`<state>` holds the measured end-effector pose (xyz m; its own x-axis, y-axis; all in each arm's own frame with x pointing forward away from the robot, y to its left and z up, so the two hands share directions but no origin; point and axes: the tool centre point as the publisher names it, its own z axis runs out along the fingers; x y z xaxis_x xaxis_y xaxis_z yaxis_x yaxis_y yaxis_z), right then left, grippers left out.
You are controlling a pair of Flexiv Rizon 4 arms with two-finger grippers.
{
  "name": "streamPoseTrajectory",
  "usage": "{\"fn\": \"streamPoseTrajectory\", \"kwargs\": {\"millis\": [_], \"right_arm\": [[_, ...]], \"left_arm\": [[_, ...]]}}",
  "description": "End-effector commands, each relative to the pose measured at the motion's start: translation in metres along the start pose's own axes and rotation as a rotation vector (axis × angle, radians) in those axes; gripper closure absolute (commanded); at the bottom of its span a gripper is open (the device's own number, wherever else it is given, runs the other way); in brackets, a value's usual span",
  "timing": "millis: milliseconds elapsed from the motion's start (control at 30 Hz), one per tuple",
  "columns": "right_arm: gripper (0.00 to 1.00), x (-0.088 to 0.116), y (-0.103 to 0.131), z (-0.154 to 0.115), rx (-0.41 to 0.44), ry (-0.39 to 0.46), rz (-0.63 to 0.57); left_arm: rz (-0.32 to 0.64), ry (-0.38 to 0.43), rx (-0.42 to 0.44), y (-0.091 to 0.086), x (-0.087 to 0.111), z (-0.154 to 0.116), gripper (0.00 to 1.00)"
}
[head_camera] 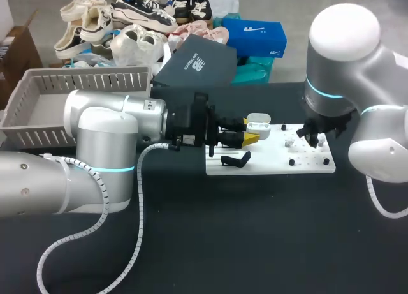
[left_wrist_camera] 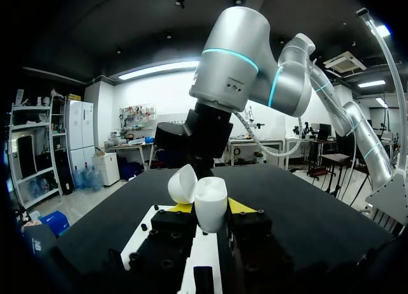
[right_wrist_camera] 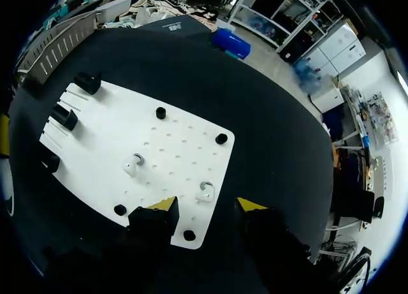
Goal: Pick up each earbud case from the left stands, insert the matching earbuds, close the lid, and place the case in the box.
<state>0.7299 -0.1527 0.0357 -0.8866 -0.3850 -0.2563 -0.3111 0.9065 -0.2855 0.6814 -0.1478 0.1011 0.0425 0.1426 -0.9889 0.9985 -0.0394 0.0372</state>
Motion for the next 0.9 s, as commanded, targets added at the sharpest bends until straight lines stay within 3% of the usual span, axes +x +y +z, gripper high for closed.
{"fn": "streamPoseTrajectory", "kwargs": {"millis": [33, 900], "right_arm": [[0.47, -0.005, 0.0014, 0.0069, -0.001, 0.012, -0.001], [0.62, -0.0013, -0.0015, 0.014, -0.009, 0.033, 0.019]], "left_arm": [[0.0, 0.0, 0.006, 0.0024, 0.0008, 0.0005, 1.0], [0.0, 0.0, 0.006, 0.0024, 0.0008, 0.0005, 1.0]]}}
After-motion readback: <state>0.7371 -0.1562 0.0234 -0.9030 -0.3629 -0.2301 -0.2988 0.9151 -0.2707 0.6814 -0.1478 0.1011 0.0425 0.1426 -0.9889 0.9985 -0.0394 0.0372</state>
